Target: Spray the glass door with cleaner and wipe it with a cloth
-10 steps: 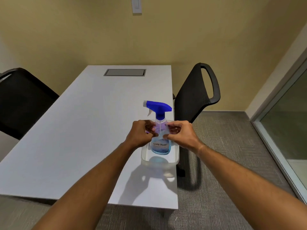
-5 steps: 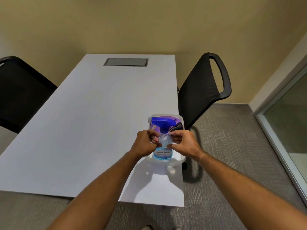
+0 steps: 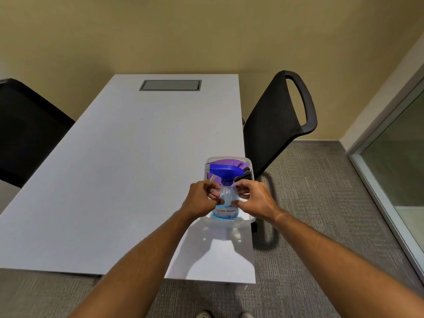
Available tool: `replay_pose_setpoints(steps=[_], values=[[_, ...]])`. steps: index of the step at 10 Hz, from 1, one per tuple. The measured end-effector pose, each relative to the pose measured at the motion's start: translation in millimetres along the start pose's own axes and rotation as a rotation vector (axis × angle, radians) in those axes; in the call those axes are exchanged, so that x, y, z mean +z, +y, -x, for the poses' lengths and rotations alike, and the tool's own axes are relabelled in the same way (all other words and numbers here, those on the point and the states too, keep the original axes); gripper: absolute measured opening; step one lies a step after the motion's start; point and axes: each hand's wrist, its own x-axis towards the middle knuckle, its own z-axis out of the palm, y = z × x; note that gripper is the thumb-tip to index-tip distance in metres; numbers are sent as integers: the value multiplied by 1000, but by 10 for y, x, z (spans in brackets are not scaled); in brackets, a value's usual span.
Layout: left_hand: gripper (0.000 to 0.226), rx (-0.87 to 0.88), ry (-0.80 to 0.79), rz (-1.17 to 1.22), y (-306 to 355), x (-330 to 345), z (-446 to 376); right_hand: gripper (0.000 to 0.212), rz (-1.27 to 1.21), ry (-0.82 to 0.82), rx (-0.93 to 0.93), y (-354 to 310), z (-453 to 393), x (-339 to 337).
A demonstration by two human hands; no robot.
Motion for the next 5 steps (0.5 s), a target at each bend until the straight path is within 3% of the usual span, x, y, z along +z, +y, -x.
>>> replay_pose_setpoints(steps=[2, 4, 5], values=[[32, 35, -3, -20, 11, 0, 59, 71, 18, 0, -38, -37, 77, 14], [72, 132, 21, -121, 99, -121, 191, 82, 171, 88, -148, -159, 175, 12], [84, 252, 62, -151, 196, -260, 299, 103, 317, 180, -204, -181, 179, 12]])
